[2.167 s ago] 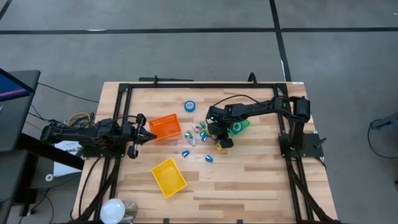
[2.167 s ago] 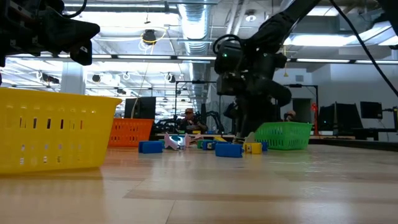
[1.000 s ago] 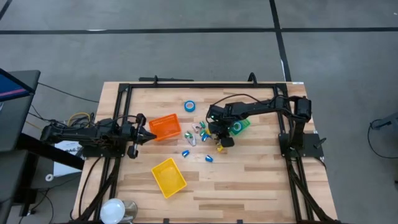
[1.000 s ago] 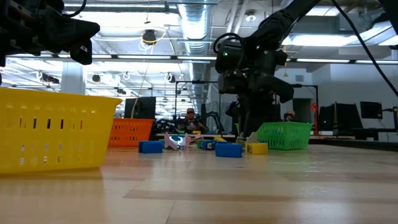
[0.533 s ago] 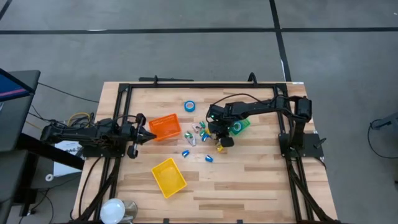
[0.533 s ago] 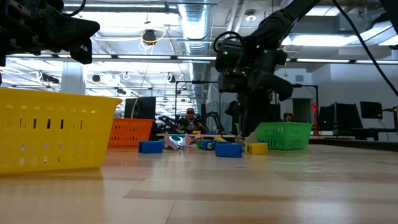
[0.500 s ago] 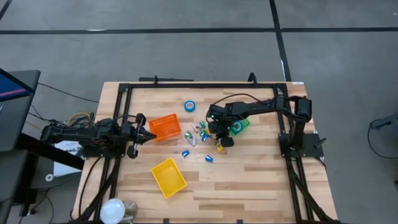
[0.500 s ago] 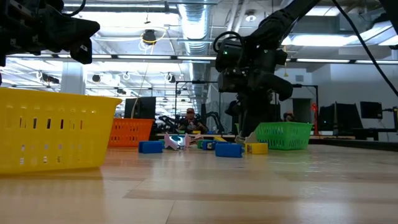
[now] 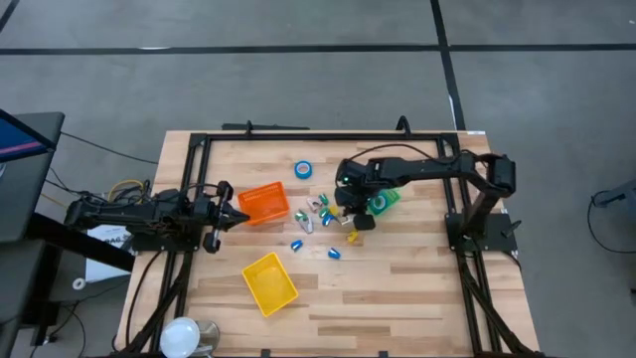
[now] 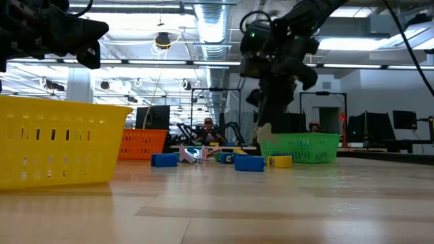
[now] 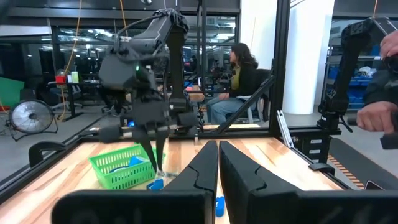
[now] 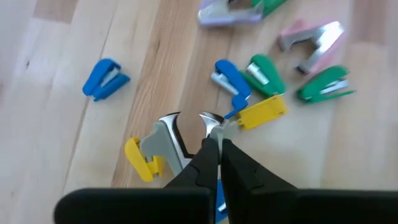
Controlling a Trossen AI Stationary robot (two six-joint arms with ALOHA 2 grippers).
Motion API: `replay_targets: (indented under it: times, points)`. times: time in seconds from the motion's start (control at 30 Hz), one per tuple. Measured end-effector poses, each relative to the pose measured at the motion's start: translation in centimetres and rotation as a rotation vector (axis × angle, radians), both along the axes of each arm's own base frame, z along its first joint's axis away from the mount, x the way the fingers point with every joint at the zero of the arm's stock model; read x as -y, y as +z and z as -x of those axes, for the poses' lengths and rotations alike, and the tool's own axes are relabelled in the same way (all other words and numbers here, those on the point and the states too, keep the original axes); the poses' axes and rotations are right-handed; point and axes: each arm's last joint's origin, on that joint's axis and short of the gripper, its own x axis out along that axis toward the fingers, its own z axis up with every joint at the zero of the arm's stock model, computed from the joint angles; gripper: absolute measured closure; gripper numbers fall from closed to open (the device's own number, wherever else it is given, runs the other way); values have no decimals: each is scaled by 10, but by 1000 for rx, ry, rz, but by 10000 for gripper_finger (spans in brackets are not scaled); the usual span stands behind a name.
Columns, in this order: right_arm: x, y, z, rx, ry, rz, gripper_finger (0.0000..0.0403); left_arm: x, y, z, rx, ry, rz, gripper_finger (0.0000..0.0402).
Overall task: Pick and place Stapler, Stapler remover, tape
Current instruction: Put the gray staple remover into the orange basket
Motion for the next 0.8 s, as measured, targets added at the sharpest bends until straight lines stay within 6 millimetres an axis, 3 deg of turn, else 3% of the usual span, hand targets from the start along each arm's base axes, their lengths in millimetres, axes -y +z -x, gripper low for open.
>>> replay_targets:
  times: [0.8]
  points:
    - [-6,72,17,308,-59,43,403,0,0,0,4,0,0,393]
